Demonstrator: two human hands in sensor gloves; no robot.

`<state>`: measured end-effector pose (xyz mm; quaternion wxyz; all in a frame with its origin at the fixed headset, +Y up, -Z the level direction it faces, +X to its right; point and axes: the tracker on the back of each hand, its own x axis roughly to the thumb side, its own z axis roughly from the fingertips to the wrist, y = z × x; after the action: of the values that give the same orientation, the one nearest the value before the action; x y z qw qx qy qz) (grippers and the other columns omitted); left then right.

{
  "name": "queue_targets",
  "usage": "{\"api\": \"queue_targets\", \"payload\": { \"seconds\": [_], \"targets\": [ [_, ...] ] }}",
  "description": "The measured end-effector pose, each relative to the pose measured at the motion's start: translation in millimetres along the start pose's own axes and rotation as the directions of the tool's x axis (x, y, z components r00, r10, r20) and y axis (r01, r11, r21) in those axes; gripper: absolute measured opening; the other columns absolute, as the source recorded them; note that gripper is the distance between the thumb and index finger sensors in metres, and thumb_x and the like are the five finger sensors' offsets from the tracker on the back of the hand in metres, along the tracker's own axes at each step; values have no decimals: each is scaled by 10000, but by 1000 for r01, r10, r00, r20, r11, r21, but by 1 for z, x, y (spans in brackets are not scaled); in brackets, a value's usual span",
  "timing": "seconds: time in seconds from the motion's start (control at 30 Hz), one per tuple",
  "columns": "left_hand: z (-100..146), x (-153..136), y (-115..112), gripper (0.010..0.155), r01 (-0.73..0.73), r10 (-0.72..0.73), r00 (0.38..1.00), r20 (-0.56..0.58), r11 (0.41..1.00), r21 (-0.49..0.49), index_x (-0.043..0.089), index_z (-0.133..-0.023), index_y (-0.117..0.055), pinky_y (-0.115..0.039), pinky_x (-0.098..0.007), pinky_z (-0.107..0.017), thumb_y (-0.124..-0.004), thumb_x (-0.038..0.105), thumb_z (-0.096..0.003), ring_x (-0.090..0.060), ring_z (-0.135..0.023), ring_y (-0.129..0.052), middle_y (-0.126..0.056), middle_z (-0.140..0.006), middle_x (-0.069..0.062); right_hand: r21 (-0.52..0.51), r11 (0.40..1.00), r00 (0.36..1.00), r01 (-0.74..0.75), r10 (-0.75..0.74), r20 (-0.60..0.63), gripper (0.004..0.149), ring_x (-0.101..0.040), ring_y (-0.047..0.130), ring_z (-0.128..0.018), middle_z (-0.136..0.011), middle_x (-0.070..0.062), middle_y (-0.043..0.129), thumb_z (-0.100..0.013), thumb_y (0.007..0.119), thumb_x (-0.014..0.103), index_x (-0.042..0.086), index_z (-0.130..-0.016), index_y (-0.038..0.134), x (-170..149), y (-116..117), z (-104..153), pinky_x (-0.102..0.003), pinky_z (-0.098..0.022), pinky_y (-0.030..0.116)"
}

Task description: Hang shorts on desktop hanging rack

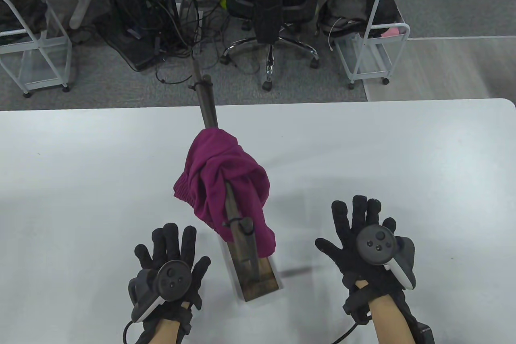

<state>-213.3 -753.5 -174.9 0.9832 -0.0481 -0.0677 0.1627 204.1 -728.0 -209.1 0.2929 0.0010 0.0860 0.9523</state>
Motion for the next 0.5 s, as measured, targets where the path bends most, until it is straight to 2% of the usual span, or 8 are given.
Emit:
{"api": "queue_targets", "payload": {
  "seconds": [0.37,0.5],
  "targets": [
    [1,-2,2,766,-11,11,1000,-12,1000,3,174,-1178,-198,4,-798,-659,-520,567,-604,-540,-1100,-73,-36,-1177,-251,41,999,996,-31,34,-82,857,-189,-382,-974,-1052,86,-314,-534,629,684,462,-1024,-38,-14,11,6,-590,-634,-273],
    [1,-3,2,768,-12,12,1000,-14,1000,3,173,-1178,-195,4,-797,-659,-520,567,-604,-540,-1100,-71,-35,-1177,-251,81,992,989,-94,102,-104,864,-191,-391,-963,-1036,80,-329,-533,620,686,459,-1004,-68,-11,19,7,-595,-638,-266]
  ]
}}
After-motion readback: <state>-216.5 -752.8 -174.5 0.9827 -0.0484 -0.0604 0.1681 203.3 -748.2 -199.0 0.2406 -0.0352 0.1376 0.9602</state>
